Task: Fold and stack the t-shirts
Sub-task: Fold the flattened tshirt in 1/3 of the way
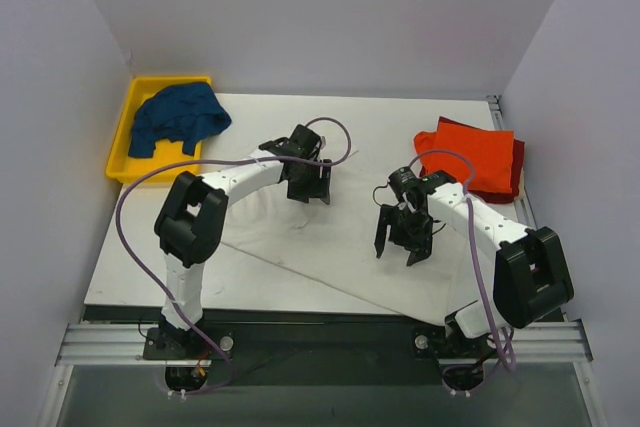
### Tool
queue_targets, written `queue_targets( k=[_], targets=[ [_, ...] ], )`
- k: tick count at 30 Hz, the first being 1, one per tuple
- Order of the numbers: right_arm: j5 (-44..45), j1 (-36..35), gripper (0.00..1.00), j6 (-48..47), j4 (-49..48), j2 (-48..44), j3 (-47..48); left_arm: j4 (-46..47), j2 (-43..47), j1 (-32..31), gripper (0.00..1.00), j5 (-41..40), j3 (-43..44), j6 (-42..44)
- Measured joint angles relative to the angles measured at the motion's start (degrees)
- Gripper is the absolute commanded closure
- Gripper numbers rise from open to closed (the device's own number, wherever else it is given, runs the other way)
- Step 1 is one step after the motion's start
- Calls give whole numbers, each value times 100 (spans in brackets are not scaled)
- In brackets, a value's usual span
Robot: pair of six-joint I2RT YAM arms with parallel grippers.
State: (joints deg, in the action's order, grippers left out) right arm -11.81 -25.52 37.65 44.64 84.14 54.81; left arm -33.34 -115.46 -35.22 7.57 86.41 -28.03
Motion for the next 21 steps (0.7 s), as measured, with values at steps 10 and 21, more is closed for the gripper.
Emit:
queue_targets(
  k=[10,21],
  targets=[
    [177,0,28,7,-9,133,9,264,826,365,10,129,-186,-175],
    [466,114,27,-59,-92,1150,55,857,1397,1547,7,125,-2109,-446]
  ],
)
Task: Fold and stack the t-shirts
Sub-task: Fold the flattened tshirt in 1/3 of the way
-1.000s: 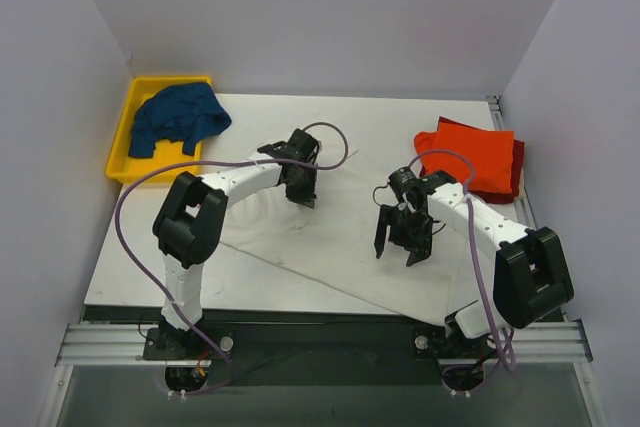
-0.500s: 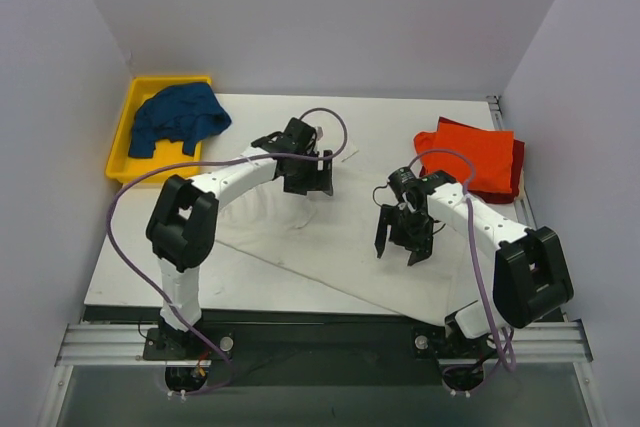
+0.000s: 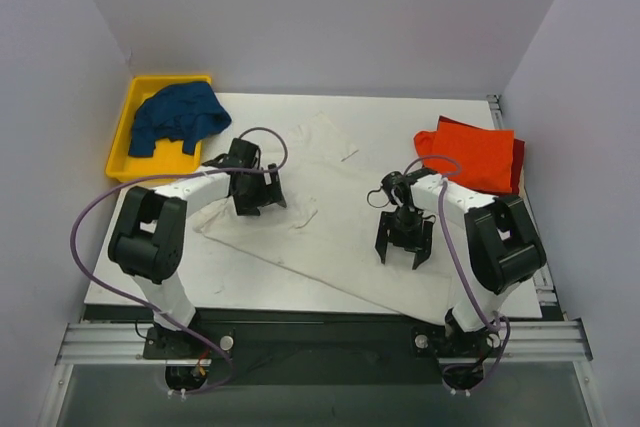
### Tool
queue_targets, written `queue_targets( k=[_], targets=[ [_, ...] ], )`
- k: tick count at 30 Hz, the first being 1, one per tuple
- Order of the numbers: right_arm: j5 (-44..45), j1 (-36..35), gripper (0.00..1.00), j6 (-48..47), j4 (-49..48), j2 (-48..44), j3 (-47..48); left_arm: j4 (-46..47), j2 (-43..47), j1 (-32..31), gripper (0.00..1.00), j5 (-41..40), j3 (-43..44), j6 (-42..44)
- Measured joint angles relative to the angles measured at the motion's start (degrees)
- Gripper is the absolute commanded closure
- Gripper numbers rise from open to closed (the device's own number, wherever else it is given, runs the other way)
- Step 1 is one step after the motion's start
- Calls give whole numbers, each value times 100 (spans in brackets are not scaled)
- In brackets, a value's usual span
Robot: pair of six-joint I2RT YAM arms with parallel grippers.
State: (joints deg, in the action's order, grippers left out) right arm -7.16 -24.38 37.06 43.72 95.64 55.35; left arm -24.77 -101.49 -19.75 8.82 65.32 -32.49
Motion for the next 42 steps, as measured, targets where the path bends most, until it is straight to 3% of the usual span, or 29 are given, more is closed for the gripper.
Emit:
queue_targets(
  k=[13,25,42],
  targets=[
    [55,129,27,-404,35,634,306,822,1366,334,5,-59,-1910,-684],
    [-35,197,27,-785,210,942,597,472,3587,330,4,-374,-3622,-1578],
    [-317,179,27,-846,42,879,428,-739,5327,317,3,-708,-4273,-2328]
  ],
)
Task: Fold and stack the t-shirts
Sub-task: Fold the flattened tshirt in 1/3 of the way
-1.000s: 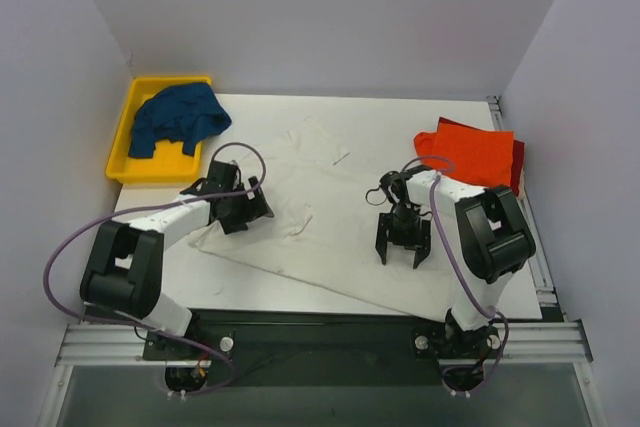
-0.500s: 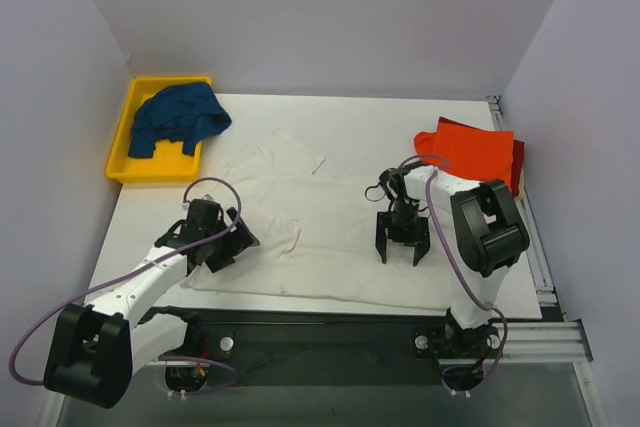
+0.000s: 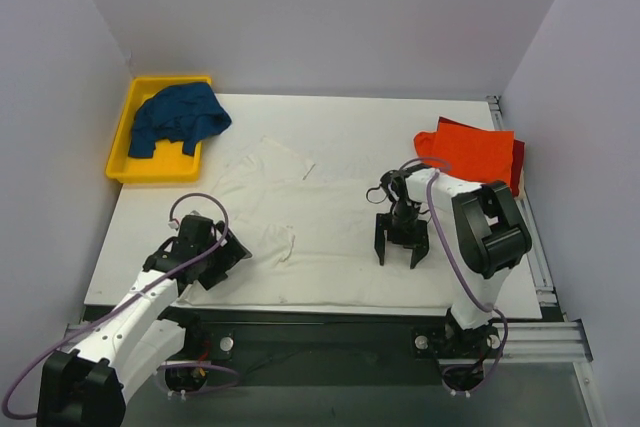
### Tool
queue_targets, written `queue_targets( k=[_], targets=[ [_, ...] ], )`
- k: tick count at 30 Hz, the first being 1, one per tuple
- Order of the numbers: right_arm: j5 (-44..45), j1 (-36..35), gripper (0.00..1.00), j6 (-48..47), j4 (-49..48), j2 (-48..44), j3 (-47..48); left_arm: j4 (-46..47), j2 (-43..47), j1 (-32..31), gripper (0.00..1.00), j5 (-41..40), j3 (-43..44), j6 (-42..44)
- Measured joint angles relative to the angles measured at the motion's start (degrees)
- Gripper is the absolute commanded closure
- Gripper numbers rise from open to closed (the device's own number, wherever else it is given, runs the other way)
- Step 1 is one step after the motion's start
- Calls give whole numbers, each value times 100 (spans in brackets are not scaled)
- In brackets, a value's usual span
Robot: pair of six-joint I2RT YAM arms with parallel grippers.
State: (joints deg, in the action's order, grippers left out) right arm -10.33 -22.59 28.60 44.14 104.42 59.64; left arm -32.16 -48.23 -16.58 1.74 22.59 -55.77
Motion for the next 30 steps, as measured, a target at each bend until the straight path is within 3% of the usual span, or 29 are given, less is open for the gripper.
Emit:
queue_targets(
  k=[17,23,30],
  targets=[
    [-157,-37,27,155,-234,-372,-396,-481,50,-22,3,-271,151,-225],
    [-164,-24,26,140,-127,-699,-352,-1211,-234,-22,3,-732,1012,-70],
    [-52,601,26,-155,175,-1434,671,-1375,-966,-22,3,-1349,2520,481]
  ],
)
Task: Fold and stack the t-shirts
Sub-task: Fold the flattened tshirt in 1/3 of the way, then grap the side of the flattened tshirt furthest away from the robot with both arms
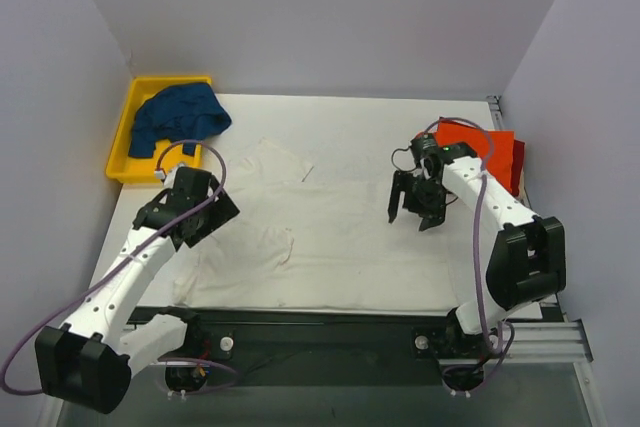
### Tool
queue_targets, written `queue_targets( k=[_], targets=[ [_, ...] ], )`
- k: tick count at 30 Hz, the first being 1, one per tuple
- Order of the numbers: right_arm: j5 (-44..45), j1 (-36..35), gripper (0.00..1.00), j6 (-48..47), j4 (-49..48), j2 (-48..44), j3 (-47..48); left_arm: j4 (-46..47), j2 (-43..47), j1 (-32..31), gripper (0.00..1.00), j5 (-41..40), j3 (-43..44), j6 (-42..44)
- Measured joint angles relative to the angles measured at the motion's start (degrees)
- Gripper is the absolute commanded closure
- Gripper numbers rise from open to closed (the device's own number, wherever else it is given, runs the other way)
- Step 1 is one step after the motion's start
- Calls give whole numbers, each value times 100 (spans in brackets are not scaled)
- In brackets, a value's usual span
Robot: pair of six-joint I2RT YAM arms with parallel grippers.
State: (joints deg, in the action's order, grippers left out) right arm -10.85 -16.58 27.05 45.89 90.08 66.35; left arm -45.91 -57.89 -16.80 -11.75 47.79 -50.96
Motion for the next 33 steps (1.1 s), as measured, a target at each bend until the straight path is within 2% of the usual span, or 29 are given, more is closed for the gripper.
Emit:
queue_targets(
  k=[6,12,15,23,33],
  targets=[
    [660,621,28,-212,-118,-133,824,245,-1547,0,3,-271,1410,1027],
    [802,1123,35,-50,-807,-101,675,986,-3141,2,3,-144,2660,1987],
    [881,1248,40,7,-1246,-11,426,1379,-3748,4,3,85,2999,2238],
    [1169,1237,50,52,-1945,717,232,1644,-4529,15,3,778,3416,2588],
    [1528,1237,54,-13,-2256,1480,319,1788,-5438,138,4,1176,4446,2900]
  ],
)
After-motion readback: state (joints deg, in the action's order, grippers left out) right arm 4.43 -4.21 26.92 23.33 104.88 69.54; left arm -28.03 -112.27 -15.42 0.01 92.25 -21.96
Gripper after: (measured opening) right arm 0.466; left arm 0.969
